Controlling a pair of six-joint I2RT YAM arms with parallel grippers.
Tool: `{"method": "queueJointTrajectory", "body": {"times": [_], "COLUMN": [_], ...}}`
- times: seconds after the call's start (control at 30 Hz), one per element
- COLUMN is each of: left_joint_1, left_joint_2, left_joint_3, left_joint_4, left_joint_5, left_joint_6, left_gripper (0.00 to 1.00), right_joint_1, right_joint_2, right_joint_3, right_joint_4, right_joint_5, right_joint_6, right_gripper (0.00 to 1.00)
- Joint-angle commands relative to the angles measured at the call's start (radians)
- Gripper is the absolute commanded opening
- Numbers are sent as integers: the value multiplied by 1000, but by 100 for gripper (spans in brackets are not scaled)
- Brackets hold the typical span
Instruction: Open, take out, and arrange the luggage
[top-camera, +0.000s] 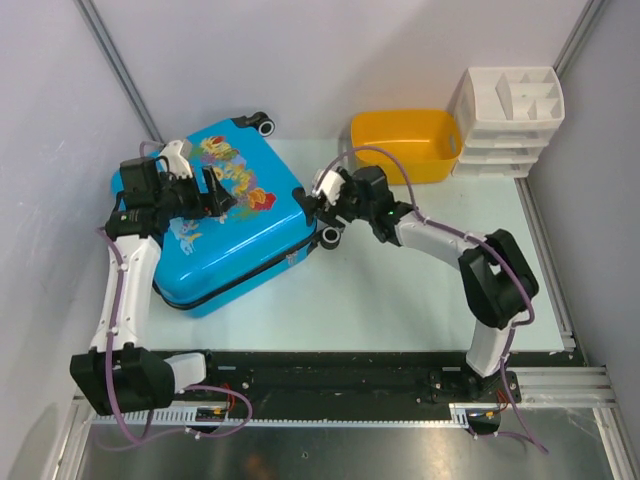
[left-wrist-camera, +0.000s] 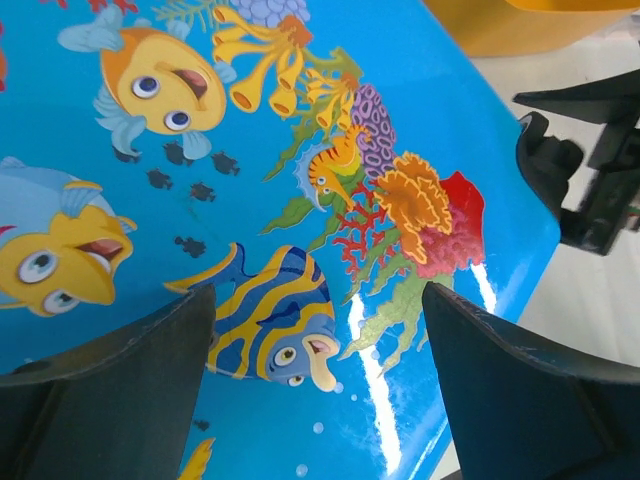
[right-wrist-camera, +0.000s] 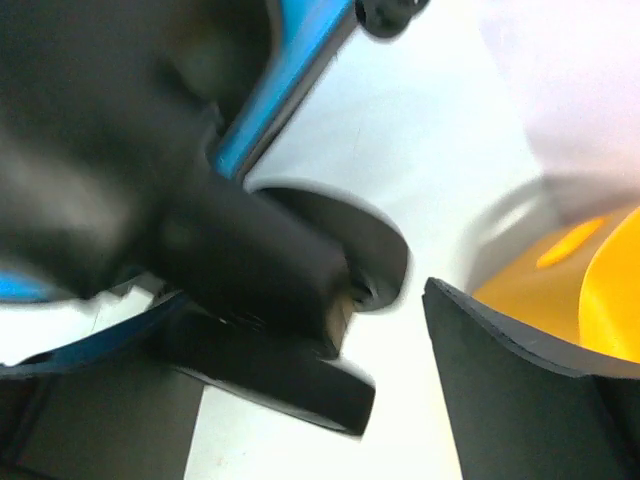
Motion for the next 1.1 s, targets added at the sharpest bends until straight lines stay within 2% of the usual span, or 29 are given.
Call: {"method": "queueJointTrajectory", "body": {"times": [0.0,0.03,0.07,0.13,0.2,0.33,0.4,0.47,0.53,0.57,0.67,0.87,1.07], "left_joint_1": [-16,-18,-18,-18,-16,-18,-18,-18,-18,-18,-18,-18,-16], "left_joint_2": [35,36,38,36,35,15,3,-13,-25,-39,-76,-157,-180], "left_joint_3": [25,37,40,46,48,36,34,27,17,14,5,-13,-21], "left_joint_4": [30,31,33,39,44,53,56,62,67,73,73,74,74], "left_joint_5": [19,19,22,24,22,30,34,42,50,51,47,33,30], "left_joint_6": [0,1,1,-3,-16,-34,-43,-60,-71,-79,-74,-82,-89], "left_gripper": [89,89,88,89,89,89,88,88,89,89,89,89,89], "right_joint_1": [-119,-148,-156,-173,-181,-167,-75,41,118,187,262,315,328], "right_joint_2": [-151,-188,-211,-270,-320,-450,-511,-533,-510,-475,-414,-283,-185], "right_joint_3": [-17,-30,-50,-126,-192,-394,-456,-525,-541,-550,-571,-567,-541], "right_joint_4": [-113,-164,-193,-195,-137,41,136,214,297,322,469,616,666], "right_joint_5": [81,-23,-57,-134,-144,-138,-73,-18,98,138,261,254,240], "right_joint_6": [260,282,304,339,391,631,643,646,643,640,600,565,574], "right_gripper": [89,94,98,99,98,88,85,73,60,58,49,44,41]}}
